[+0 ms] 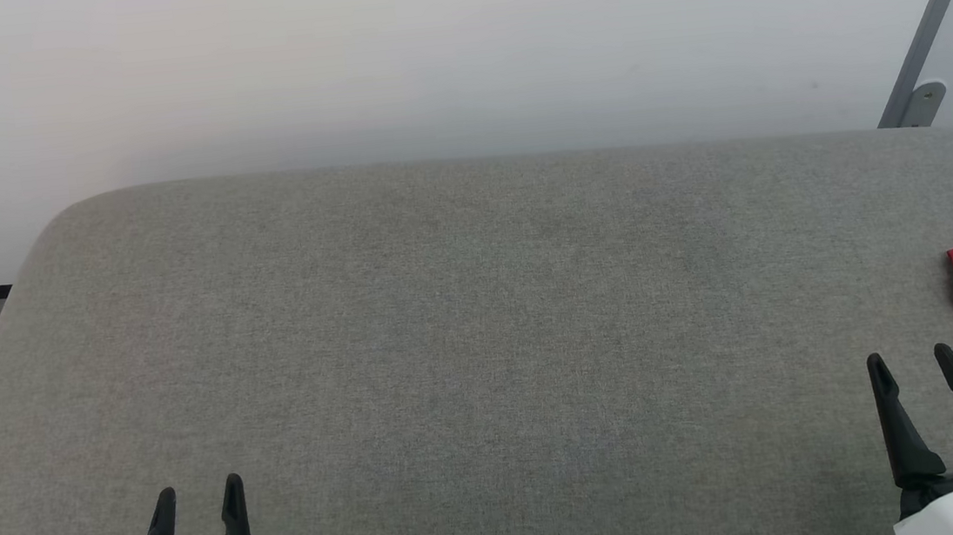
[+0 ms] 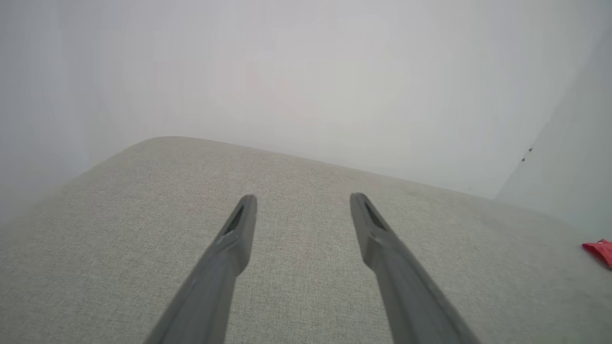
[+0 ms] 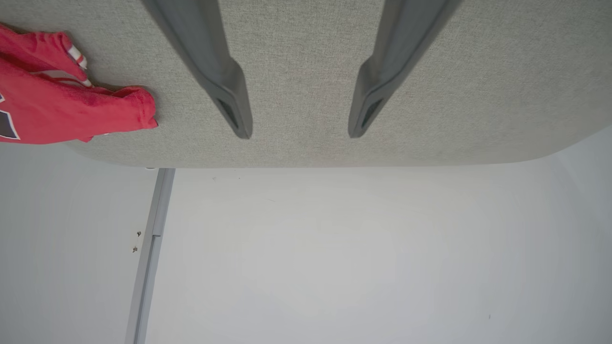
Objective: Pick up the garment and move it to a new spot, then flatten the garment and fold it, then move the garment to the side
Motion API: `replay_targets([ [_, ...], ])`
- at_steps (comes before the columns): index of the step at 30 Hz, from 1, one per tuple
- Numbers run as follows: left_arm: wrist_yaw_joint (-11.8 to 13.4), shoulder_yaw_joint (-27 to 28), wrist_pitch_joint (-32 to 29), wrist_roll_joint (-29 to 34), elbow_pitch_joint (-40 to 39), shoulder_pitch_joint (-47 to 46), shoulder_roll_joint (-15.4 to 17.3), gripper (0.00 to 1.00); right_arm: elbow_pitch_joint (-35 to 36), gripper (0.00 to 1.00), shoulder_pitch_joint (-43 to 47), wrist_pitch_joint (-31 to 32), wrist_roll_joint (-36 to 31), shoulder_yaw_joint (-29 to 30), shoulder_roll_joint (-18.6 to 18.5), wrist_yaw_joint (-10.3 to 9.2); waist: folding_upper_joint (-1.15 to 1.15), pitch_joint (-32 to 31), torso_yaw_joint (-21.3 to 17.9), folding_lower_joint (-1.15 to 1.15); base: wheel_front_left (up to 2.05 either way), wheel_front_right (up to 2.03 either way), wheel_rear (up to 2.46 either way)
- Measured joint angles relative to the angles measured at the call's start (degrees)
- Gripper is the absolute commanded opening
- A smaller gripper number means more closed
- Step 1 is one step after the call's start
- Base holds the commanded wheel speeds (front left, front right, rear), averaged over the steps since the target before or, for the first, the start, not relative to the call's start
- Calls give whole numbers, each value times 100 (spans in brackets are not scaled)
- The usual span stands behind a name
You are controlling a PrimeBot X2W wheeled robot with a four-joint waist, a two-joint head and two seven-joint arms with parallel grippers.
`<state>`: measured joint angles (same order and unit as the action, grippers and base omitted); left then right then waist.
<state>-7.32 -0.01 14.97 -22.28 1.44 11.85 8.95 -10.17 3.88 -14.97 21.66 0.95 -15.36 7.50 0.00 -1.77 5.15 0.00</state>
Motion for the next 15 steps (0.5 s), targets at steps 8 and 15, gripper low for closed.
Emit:
replay_targets([
  [8,0,-62,0,-9,29,-58,42,100,-10,100,1,0,4,-35,5,0,0,3,-16,0,0,0,0],
  [15,0,-78,0,-56,44,-84,65,100,-8,100,17,0,8,-56,11,0,0,8,-30,0,0,0,0],
])
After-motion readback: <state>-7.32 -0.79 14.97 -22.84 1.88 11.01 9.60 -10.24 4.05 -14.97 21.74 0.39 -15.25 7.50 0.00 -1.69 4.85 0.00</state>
